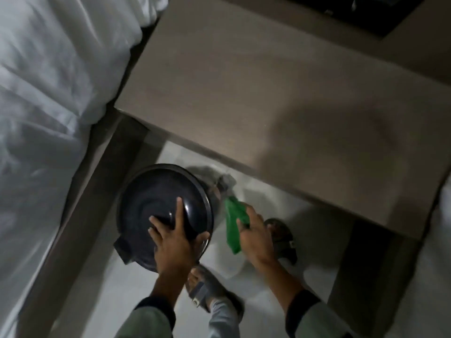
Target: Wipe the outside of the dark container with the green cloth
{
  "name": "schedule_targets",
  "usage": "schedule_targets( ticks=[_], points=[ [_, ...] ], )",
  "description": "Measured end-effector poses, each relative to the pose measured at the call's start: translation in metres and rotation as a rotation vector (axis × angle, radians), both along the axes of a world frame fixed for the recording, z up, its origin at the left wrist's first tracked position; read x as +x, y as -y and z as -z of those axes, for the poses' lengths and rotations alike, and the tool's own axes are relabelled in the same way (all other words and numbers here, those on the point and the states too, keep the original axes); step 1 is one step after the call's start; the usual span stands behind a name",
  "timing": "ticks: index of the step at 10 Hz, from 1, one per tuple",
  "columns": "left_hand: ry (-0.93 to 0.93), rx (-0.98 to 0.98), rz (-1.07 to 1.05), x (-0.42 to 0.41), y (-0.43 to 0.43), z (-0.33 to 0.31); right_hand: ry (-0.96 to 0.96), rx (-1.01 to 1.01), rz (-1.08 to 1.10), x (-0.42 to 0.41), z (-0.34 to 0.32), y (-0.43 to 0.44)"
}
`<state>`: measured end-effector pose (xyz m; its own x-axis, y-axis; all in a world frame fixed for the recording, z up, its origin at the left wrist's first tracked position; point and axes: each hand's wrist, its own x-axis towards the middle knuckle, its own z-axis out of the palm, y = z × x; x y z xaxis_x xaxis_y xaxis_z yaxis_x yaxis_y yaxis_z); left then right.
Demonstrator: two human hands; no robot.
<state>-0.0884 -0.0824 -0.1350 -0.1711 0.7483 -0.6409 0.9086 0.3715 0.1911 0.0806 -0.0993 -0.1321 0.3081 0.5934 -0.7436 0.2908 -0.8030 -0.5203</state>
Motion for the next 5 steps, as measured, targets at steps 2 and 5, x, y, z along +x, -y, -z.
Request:
schedule_targets(
  ticks=[2,5],
  points=[
    [-0.052,-0.154,0.196,0.059,0.018,0.006,0.301,0.571,-0.115,0.081,-0.069,-0.058],
    [-0.074,0.102,0.456,0.035,-0.065,-0.084,0.669,0.196,-0.649,0.13,-0.063,-0.11]
  ],
)
